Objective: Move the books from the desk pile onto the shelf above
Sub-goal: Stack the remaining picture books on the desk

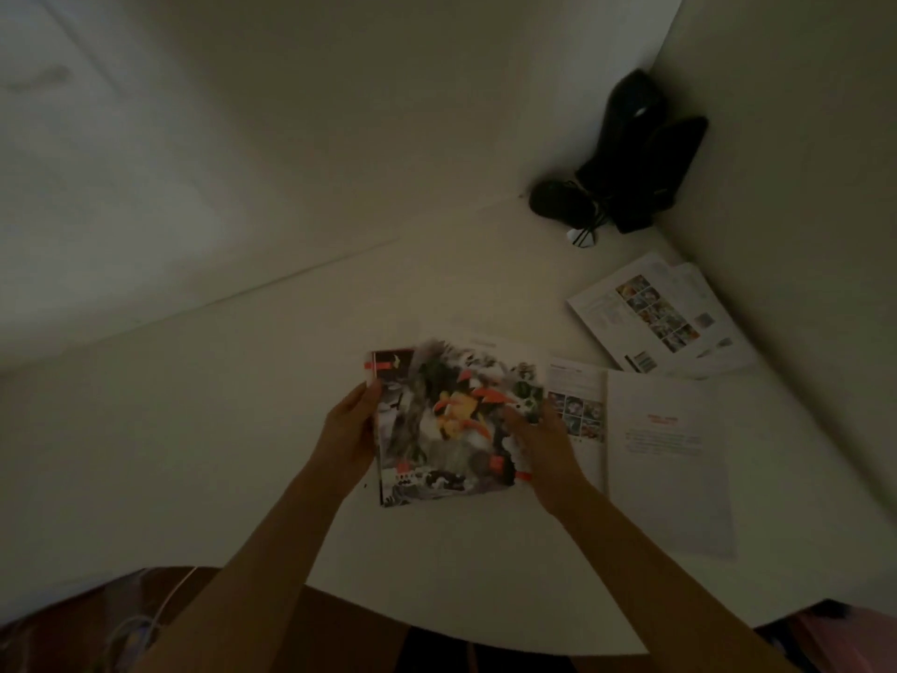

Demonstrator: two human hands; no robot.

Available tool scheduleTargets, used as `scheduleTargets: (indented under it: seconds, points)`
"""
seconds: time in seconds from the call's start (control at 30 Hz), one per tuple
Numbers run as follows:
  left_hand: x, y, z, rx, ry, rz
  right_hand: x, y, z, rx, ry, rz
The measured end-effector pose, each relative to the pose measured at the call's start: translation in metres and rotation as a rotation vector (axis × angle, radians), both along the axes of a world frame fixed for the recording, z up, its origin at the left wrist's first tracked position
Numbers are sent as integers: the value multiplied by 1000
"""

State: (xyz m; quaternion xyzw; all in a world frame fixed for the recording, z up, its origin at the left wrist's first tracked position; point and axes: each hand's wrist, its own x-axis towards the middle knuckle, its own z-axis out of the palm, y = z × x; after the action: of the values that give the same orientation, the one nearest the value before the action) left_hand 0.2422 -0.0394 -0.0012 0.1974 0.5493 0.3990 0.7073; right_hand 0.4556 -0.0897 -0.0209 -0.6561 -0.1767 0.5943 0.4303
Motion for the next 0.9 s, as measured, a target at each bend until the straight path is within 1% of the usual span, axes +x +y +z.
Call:
scheduleTargets:
  seconds: [0.03,0.1,0.23,0.3,0.37,0.43,0.5,0.6,0.67,0.77,0.8,0.83,0.9]
  points:
    - [-2,-1,-1,3,6,13,5,0,1,16,-12,-9]
    - [-9,-1,-2,3,44,29,17,2,7,25,-104,10]
    - [-20,-1,-3,-7,13,26,40,5,11,-12,-167,190]
    - [-21,-2,-4,-22,-10,33,38,5,12,-22,-211,275]
    - [-21,-2,-6,-56,-45,36,23,6,16,18,-251,337]
    - [-17,-4,-7,-83,-95,17,2,11,17,41,-278,350]
    - [-13,-7,-7,-103,-133,-13,-15,14,14,61,-247,365]
    - [-12,-12,-7,-51,-146,-41,-25,17,10,31,-273,294]
    - [-14,-13,-8,9,-44,-11,-25,14,10,53,-297,256]
    - [-20,-11,-13,57,219,68,-19,8,15,99,-301,252]
    - [-23,-10,-14,52,267,73,-13,7,14,82,-322,254]
    - [-27,-9,-15,43,288,78,-7,7,14,72,-368,261]
    - [-34,-9,-18,8,281,75,11,10,13,73,-560,322]
